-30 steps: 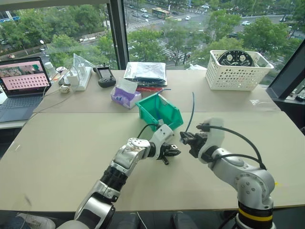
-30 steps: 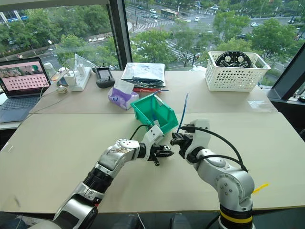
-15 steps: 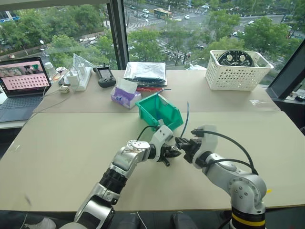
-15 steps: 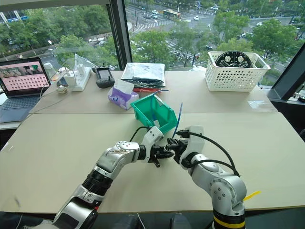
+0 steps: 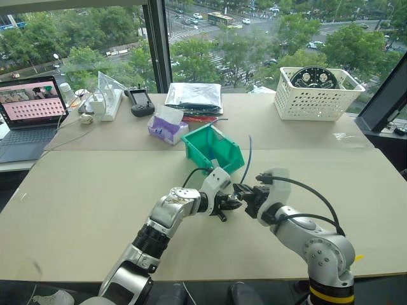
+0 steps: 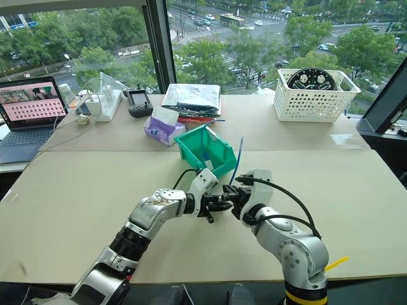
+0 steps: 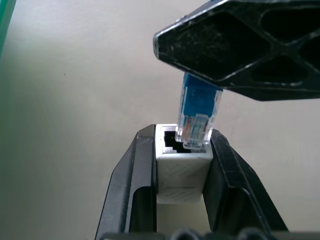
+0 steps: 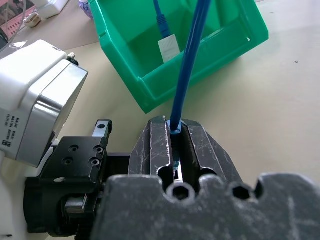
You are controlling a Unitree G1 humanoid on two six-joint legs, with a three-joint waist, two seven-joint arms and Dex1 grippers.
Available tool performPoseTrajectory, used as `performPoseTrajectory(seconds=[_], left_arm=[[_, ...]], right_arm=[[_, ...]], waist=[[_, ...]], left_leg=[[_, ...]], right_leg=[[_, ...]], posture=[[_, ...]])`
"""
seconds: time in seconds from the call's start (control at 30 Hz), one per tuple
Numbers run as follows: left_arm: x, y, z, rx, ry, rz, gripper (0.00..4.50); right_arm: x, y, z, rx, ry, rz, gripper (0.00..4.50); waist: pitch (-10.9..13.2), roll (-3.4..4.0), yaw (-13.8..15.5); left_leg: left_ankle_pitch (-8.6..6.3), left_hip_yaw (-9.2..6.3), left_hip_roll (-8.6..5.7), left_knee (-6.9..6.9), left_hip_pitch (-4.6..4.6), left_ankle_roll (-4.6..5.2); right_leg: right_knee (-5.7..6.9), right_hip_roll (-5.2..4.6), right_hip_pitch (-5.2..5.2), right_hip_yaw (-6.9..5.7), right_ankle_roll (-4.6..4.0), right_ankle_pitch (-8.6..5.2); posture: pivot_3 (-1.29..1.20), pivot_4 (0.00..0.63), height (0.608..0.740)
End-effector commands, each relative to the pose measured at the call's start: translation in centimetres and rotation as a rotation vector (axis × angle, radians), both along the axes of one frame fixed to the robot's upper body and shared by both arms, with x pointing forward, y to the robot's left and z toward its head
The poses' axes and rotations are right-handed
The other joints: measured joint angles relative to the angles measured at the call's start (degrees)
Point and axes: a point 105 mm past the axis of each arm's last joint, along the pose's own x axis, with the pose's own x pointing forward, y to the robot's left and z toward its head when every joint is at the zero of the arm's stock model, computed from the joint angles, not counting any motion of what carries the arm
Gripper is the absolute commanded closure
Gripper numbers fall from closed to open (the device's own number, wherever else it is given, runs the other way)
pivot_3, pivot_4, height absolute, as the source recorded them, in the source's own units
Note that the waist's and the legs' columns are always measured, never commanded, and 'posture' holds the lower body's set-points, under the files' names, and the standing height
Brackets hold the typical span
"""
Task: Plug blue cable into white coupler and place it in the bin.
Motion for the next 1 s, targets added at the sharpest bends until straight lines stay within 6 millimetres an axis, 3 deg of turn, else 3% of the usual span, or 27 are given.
performPoseTrajectory(seconds=[0.03,1.0], left_arm=[[-0.1,-0.2,1.3,-0.044,-0.031,-0.006,3.8],[0.1,-0.2,1.5,-0.071,-0.014,0.025,3.8]], right_arm=[[0.0,-0.1,-0.6,0.002,0.011,-0.001,4.5],[-1.3,2.3,-2.4,0.022,0.098,0.11,4.5]], waist=[[0.0,0.0,-0.02],[-0.05,0.04,0.04]], left_leg=[[0.0,0.0,0.0,0.0,0.0,0.0],[0.0,0.0,0.04,0.0,0.09,0.0]], right_leg=[[0.0,0.0,0.0,0.0,0.0,0.0],[-0.01,0.05,0.07,0.02,0.0,0.0]], posture=[[0.0,0.15,0.727],[0.0,0.15,0.727]])
